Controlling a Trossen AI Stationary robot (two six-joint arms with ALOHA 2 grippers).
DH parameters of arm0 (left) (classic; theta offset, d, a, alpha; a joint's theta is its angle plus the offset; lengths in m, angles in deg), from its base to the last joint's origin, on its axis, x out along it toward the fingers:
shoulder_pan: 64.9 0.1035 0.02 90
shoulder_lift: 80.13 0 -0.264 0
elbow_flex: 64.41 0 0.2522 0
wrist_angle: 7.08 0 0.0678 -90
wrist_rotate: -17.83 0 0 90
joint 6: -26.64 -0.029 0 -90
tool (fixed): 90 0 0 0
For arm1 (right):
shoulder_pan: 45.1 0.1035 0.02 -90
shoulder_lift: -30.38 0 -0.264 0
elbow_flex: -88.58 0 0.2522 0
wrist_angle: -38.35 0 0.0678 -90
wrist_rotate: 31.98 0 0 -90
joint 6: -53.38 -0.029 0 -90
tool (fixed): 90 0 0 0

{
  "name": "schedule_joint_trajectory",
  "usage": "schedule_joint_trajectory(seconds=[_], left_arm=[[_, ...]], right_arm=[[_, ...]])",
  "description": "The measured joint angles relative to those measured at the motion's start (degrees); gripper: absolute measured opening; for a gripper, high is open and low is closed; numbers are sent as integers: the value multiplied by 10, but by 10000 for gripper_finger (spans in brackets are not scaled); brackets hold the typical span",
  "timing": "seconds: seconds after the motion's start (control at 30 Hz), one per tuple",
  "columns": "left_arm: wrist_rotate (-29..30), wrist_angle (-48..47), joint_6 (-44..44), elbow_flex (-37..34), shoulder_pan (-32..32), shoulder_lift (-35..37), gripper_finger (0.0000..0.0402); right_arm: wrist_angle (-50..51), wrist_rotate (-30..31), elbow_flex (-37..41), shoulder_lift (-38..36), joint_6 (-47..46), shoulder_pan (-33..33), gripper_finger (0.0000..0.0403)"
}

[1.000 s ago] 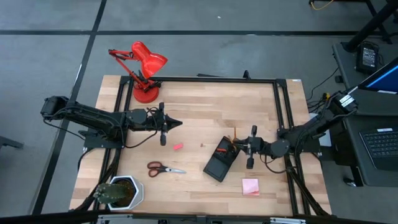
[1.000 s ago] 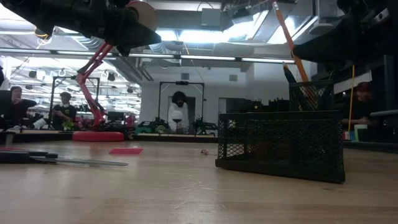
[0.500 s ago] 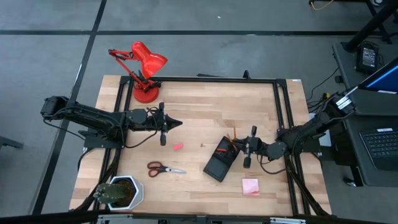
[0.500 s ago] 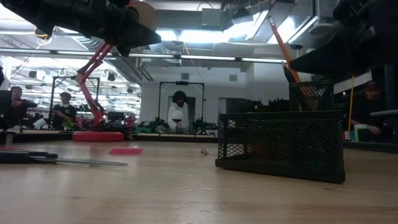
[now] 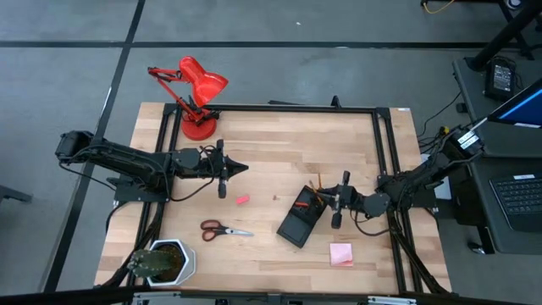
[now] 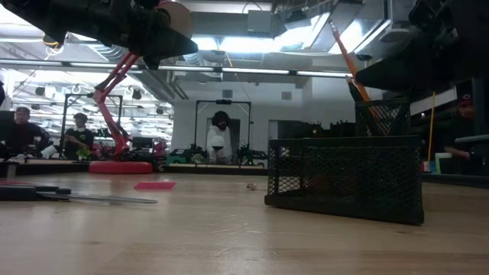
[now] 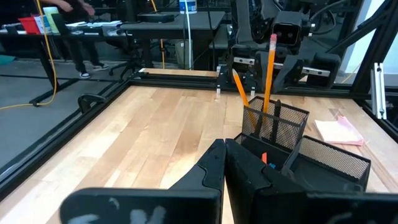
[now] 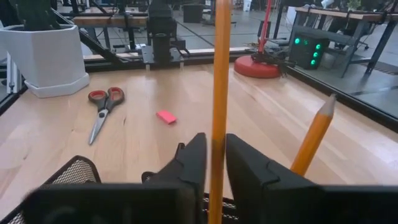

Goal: Pick and place office supplies into organizer
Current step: Put the pencil into the desk organizer, then put the sticky notes into the desk organizer

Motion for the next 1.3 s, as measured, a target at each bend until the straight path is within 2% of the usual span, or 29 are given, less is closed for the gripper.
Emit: schedule_joint_trajectory(seconds=[0.2,0.33,0.47,0.73,0.8,0.9,0.97,1.1,1.2,1.3], left_arm=[[0,0,1,0,0,0,6],[0,0,1,0,0,0,6],[0,0,1,0,0,0,6],[-29,11,7,0,0,0,6],[-46,24,8,0,0,0,6],[-77,43,8,0,-5,0,6],[-93,56,7,0,-13,0,6],[-104,59,7,0,-33,0,6],[-104,59,8,0,-51,0,6],[-103,59,14,0,-69,0,6]], right_arm=[[0,0,0,0,1,0,124],[-29,-1,0,0,34,0,151],[-76,-1,-12,-1,111,2,162],[-60,-2,-85,-35,243,53,161],[-13,0,-111,-44,253,69,162],[123,28,-167,-46,230,90,162],[240,36,-214,-46,176,99,163],[457,25,-312,-33,11,117,163],[555,-14,-370,1,-90,131,163],[614,-23,-426,58,-137,152,163]])
